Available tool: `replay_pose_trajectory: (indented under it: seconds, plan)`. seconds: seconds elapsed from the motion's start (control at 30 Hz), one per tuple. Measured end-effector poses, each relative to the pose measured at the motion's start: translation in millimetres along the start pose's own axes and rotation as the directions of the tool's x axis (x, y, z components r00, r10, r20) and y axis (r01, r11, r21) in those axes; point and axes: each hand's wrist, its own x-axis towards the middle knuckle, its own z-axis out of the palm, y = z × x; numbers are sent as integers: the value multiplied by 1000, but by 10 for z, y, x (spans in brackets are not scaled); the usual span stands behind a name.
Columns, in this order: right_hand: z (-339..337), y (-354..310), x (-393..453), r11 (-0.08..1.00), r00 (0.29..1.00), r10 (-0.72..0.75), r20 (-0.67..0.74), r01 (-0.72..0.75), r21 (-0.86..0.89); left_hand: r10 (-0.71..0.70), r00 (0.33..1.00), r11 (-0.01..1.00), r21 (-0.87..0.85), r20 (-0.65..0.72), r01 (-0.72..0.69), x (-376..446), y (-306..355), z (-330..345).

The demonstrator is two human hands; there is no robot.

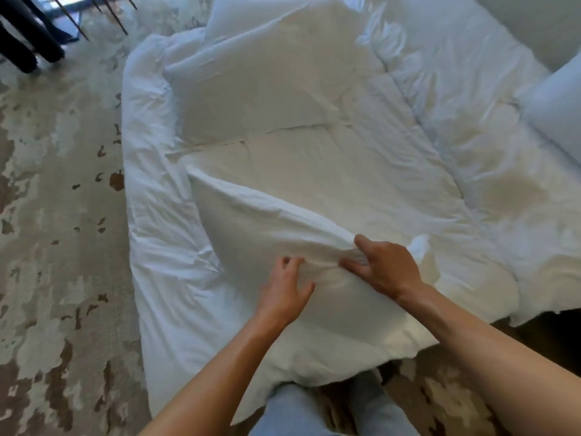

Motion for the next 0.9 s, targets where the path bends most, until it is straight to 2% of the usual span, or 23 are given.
replay_pose_trajectory:
  seconds: [0.13,0.3,0.43,0.53,0.67,0.8,0.9]
  plan:
    - [-454,864,-810,998,999,-23,-46,20,-61,118,993,993,11,-32,-118,143,778,241]
    - [-613,1906,-1592,988,990,110,-86,-119,-98,171,964,958,195,204,-211,422,1469,878]
    - [-409,2404,-1862,960,960,280,3,-280,-24,172,936,922,284,308,-263,521,1717,1279]
    - [-285,2531,-1916,938,938,346,18,-346,29,148,934,918,306,324,-252,514,1789,1434]
    - [-263,2479,-1792,954,954,298,-5,-298,44,126,951,923,318,284,-217,483,1776,1460]
    - [-256,2211,-1556,902,930,344,130,-366,230,140,952,931,291,272,-220,462,1718,1401]
    - [-209,2067,-1398,880,908,389,157,-417,229,132,960,939,278,248,-201,475,1704,1345]
